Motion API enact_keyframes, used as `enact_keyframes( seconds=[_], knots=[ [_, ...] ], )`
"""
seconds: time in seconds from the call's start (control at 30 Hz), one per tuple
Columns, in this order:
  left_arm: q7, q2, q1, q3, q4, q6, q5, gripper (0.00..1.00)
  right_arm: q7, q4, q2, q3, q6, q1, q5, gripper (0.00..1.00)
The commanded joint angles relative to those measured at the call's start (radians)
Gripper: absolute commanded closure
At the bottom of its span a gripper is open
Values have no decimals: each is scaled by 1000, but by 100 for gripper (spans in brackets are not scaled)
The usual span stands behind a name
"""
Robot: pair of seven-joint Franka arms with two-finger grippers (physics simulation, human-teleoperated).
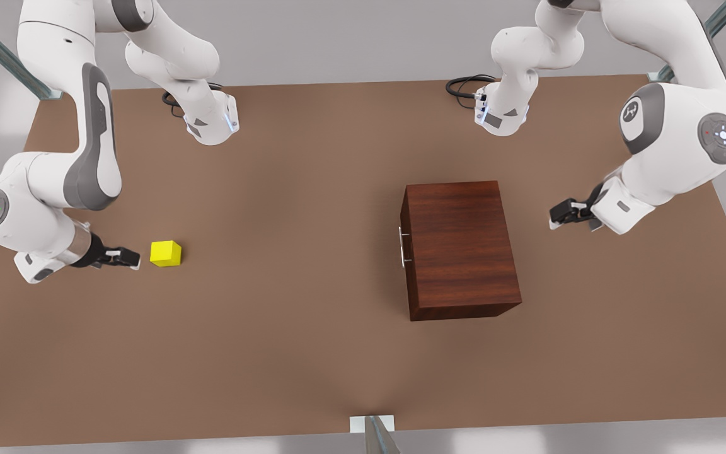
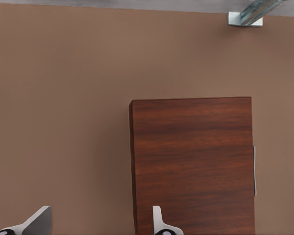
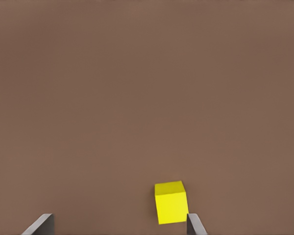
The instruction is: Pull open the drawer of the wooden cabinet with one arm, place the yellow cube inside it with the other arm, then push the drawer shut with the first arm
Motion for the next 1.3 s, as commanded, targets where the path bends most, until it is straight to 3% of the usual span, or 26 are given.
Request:
enact_keyframes(
  seconds=[0.0, 0.1, 0.23, 0.33, 0.43, 0.5, 0.63, 0.7, 1.27],
  knots=[
    [-20, -2, -2, -1, 1, 50, 3, 0, -6, 2, 0, 0, 54, 0, -3, 0],
    [-44, 21, -32, -11, -17, 1, 7, 0, -7, 2, 0, 0, 54, 0, -3, 0],
    [-286, 67, -388, -12, -3, -19, 189, 0, -7, 2, 0, 0, 54, 0, -4, 0],
    [-637, 288, -514, -14, 240, -13, 226, 0, -7, 2, 0, 0, 54, -2, -4, 0],
    [-960, 418, -615, -17, 342, 61, 226, 0, -7, 9, 5, 0, 54, -2, -4, 0],
    [-1044, 509, -620, -17, 449, 84, 226, 0, -7, 9, 5, 0, 52, -2, -4, 0],
    [-1135, 532, -631, -14, 393, 87, 231, 0, -7, 9, 5, 0, 52, -2, -4, 0],
    [-1127, 564, -660, -12, 351, 102, 344, 0, -7, 9, 5, 0, 52, -2, -4, 0],
    [-1132, 659, -695, -9, 343, 98, 467, 0, -7, 11, 6, 0, 52, -2, -4, 0]
  ],
)
